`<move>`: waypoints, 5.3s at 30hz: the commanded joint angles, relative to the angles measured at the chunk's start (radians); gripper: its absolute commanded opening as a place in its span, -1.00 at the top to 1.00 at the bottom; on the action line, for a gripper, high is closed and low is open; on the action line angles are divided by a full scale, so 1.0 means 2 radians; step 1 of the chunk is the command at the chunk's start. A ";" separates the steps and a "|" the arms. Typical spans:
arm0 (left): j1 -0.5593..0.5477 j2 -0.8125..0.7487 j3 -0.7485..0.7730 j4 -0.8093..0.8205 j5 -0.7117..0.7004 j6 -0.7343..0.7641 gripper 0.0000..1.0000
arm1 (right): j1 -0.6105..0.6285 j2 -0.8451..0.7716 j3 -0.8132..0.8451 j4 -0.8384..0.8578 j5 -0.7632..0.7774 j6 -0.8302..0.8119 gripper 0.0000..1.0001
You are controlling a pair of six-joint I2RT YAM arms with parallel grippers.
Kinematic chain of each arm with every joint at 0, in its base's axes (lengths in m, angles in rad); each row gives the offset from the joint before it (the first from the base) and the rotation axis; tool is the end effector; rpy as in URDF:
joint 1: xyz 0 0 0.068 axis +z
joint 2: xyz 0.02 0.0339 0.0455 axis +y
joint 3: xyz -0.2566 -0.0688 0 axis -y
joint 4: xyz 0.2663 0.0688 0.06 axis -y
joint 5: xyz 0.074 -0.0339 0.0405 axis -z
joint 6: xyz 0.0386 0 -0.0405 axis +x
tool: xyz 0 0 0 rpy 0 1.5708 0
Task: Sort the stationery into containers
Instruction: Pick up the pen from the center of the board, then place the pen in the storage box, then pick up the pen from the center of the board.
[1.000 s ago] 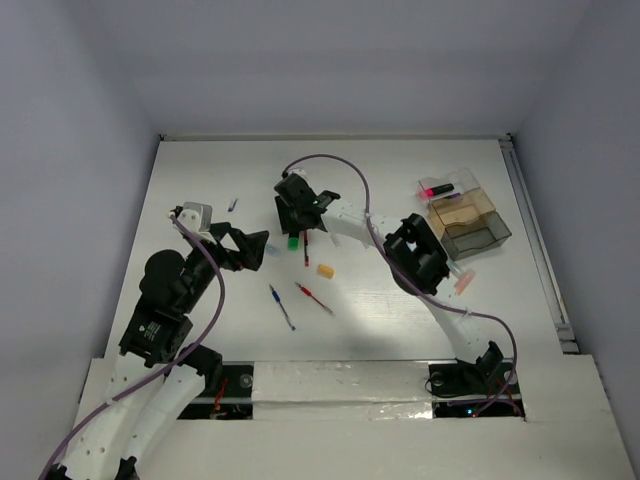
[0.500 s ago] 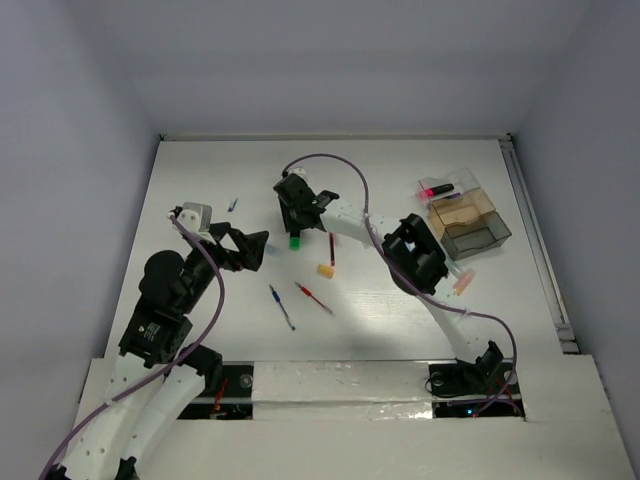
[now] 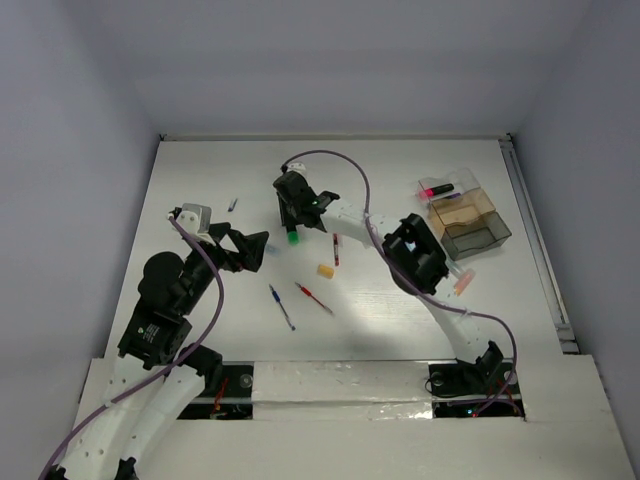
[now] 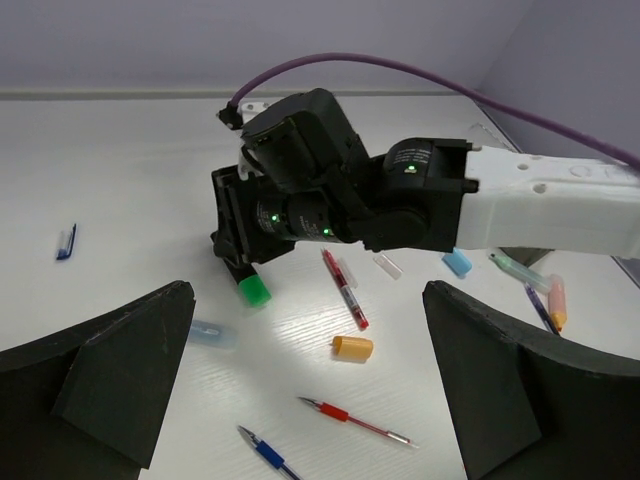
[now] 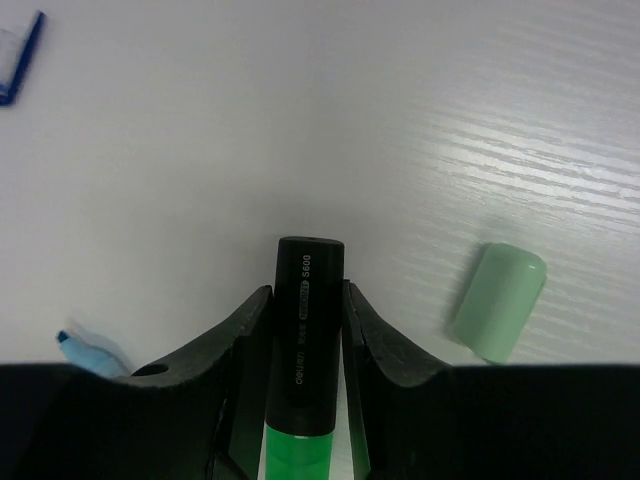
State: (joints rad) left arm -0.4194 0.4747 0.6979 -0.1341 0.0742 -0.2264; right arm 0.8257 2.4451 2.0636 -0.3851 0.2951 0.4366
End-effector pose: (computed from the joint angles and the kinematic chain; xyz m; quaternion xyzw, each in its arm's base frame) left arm 0.1360 -0.0638 0.3583 0.0922 0.6687 -0.2577 0.6913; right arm 0.3922 0.4086 0.1577 -0.1195 0.9042 0.1192 0.3924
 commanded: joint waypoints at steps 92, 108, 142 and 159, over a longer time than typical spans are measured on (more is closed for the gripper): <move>0.052 -0.018 0.030 -0.008 -0.117 -0.016 0.42 | 0.127 -0.251 -0.317 0.051 -0.124 -0.086 0.13; 0.052 -0.025 0.028 -0.011 -0.122 -0.019 -0.30 | 0.167 -0.132 -0.185 -0.046 -0.068 -0.086 0.09; 0.068 0.042 0.002 0.093 0.196 -0.051 -0.19 | 0.030 -0.367 -0.256 0.343 -0.226 0.093 1.00; 0.077 0.050 0.002 0.078 0.162 -0.053 0.07 | 0.030 -0.376 -0.314 0.433 -0.279 0.133 1.00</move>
State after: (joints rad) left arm -0.2729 0.5682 0.6998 -0.0010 0.4278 -0.3286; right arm 0.8841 1.7287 1.4536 0.3538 -0.2340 0.6865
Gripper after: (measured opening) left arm 0.471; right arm 0.057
